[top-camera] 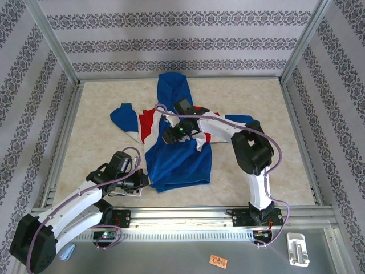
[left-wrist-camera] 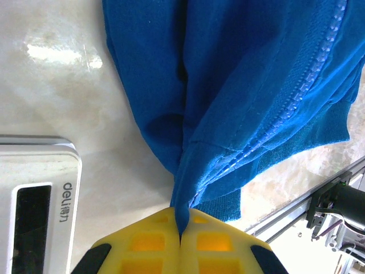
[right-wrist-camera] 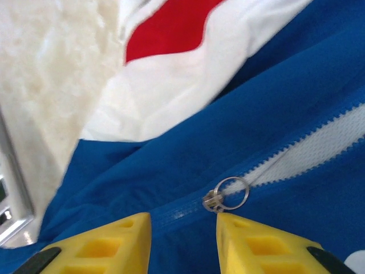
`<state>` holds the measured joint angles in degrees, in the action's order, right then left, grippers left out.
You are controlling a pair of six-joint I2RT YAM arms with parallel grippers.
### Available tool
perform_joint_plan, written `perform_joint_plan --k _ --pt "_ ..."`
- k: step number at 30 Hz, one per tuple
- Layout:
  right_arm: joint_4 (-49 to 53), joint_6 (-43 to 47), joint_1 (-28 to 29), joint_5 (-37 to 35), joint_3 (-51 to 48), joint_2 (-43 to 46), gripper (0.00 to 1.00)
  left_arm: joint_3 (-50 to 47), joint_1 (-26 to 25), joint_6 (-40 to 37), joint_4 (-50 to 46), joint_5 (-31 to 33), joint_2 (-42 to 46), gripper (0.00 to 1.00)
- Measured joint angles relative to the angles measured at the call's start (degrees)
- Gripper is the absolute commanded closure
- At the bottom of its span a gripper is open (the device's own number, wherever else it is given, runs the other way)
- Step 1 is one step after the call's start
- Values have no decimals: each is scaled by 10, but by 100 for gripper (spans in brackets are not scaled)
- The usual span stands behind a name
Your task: Zip up the jacket
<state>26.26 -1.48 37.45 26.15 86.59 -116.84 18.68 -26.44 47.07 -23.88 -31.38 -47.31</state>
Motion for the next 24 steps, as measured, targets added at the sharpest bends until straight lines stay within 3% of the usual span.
perform_joint_plan --k 24 --pt "80 19 17 -127 111 -110 53 1 0 -1 -2 2 -7 100"
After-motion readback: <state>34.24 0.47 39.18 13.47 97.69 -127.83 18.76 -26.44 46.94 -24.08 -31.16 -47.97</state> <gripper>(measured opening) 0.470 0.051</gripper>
